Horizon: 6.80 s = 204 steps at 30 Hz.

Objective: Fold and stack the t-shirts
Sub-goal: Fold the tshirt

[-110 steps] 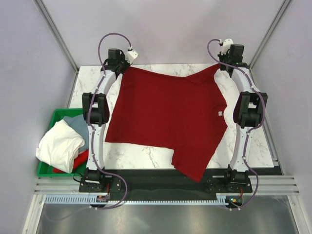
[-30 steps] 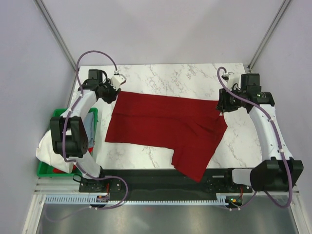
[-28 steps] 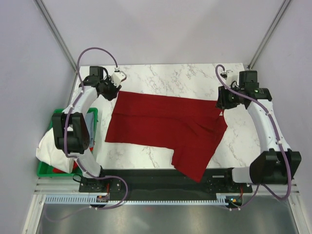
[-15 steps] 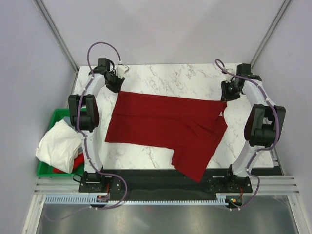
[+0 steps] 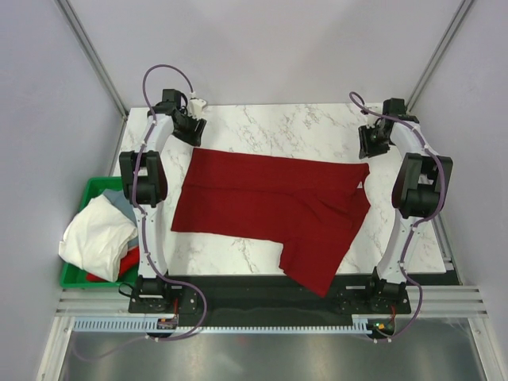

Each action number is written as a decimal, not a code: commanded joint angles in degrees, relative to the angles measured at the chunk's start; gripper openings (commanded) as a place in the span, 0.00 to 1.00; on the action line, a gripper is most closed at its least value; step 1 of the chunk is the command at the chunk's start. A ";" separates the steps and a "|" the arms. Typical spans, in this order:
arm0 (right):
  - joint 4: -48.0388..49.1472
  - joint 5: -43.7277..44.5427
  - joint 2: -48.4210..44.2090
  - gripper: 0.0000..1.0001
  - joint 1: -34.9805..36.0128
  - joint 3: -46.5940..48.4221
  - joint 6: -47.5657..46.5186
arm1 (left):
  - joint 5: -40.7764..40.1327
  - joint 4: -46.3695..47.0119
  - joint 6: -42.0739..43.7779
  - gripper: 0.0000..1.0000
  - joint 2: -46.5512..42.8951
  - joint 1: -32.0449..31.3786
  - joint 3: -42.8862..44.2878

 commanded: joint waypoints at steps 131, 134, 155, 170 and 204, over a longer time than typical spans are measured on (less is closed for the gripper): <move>-8.52 -20.68 -64.51 0.00 -20.16 9.70 -1.62 | 8.82 0.64 -6.81 0.02 -81.85 0.14 -24.71; -5.98 -21.82 -64.95 0.00 -20.16 10.93 2.68 | 6.45 0.73 -6.54 0.02 -82.91 0.14 -23.84; -8.60 -27.71 -67.86 0.00 -19.90 19.11 8.49 | 2.05 -1.73 -5.57 0.02 -87.57 0.14 -18.92; -4.49 -33.96 -51.42 0.00 -18.24 -9.16 2.17 | 13.82 -4.02 -1.18 0.02 -65.70 -0.48 -36.64; 17.41 -7.42 18.63 0.00 -2.85 17.62 0.85 | -10.69 16.63 -6.19 0.02 -2.31 -2.76 -9.43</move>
